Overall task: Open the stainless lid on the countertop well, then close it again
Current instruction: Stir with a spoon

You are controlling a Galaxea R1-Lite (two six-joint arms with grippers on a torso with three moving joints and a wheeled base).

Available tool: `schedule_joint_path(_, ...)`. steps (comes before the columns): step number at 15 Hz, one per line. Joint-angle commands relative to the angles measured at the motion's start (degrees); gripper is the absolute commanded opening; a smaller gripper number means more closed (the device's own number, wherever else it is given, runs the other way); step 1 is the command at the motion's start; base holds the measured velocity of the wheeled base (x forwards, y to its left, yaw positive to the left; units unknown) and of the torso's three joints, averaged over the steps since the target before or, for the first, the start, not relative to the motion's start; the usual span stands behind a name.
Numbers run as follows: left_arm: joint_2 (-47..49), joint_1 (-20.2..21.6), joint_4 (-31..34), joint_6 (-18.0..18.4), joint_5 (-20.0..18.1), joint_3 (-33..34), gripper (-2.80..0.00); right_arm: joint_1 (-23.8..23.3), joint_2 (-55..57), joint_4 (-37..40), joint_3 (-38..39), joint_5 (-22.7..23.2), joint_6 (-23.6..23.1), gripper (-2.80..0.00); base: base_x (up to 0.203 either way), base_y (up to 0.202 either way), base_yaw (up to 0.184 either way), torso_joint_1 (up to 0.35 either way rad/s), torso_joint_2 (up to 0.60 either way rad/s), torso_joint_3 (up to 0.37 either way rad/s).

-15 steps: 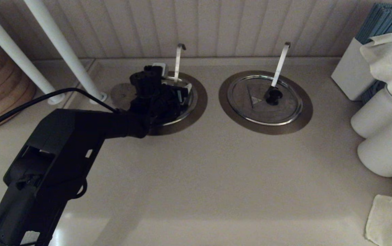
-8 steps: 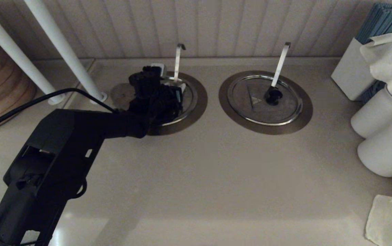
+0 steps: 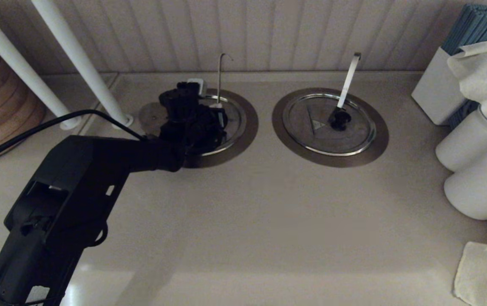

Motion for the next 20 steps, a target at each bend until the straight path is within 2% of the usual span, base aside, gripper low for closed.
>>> schedule_joint_path(1,-0.3,0.0,-1.6,0.0,0.0,0.0,-2.8,0.0,0.0,0.0,0.0,0.0,0.0,-2.8,0.0,0.0,0.0,0.0,0.0,0.0)
schedule_joint_path(10,-3.8,-0.6,-3.4,-0.4,0.9,2.1,-2.8,0.0,0.0,0.0,0.0,0.0,0.0,-2.8,0.0,0.0,0.0,0.0,0.0,0.0)
schedule_joint_path(18,-15.9,-0.6,-3.4,-0.2,1.0,20.3,-2.8,0.1,0.0,0.0,0.0,0.0,0.0,-2.8,0.0,0.0,0.0,0.0,0.0,0.0)
schedule_joint_path(20,-17.3,-0.3,-3.8,0.0,1.3,20.8,-2.8,0.0,0.0,0.0,0.0,0.0,0.0,-2.8,0.0,0.0,0.0,0.0,0.0,0.0)
